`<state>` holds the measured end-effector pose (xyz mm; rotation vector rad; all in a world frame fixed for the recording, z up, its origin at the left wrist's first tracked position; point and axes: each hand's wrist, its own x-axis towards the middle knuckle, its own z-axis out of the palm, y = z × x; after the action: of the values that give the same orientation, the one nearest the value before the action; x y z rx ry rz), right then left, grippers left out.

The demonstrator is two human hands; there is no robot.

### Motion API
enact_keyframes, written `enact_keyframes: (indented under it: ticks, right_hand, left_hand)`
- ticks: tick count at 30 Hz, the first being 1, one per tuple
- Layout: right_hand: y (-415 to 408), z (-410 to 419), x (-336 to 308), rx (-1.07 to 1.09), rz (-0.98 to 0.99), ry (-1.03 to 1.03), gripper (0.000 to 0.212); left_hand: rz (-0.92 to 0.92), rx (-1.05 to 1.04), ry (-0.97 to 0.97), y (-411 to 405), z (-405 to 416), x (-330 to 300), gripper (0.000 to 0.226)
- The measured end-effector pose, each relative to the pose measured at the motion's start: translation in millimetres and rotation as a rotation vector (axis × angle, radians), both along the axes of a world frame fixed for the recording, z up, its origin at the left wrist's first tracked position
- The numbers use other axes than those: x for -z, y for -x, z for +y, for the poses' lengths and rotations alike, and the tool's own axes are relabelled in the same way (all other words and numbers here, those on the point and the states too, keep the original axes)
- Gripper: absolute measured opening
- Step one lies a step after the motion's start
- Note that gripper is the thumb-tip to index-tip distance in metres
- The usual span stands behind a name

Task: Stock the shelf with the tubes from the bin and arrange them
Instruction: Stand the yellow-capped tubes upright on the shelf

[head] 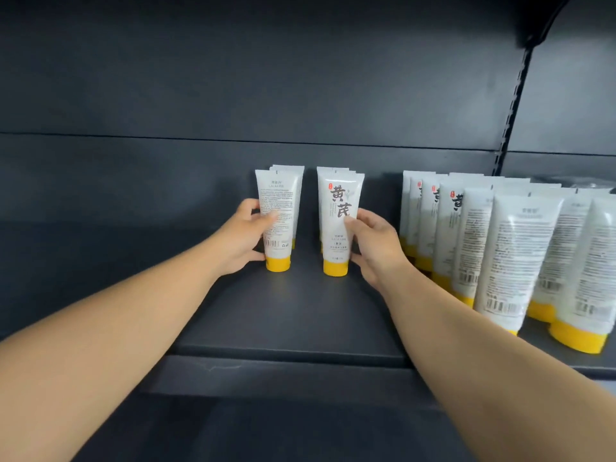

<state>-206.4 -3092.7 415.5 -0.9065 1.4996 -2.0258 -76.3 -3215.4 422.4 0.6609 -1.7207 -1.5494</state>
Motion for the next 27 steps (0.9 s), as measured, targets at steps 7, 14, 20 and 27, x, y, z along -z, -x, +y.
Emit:
enact_keyframes:
  ticks: [7,14,20,27]
  right_hand:
    - [12,-17,4,0.002,0.003,0.018,0.021]
    - [16,-26,6,0.008,0.003,0.019,0.02]
    - [17,-28,6,0.048,0.018,-0.008,0.019]
    - [16,-29,5,0.098,0.066,-0.039,0.017]
  left_hand:
    - [0.004,0.019,-0.045,16,-15,1,0.025]
    - [-0.008,0.033,-0.045,27,-26,3,0.027]
    - [0.002,0.035,-0.038,26,-28,5,0.026]
    - [-0.005,0.046,-0.044,25,-30,4,0.027]
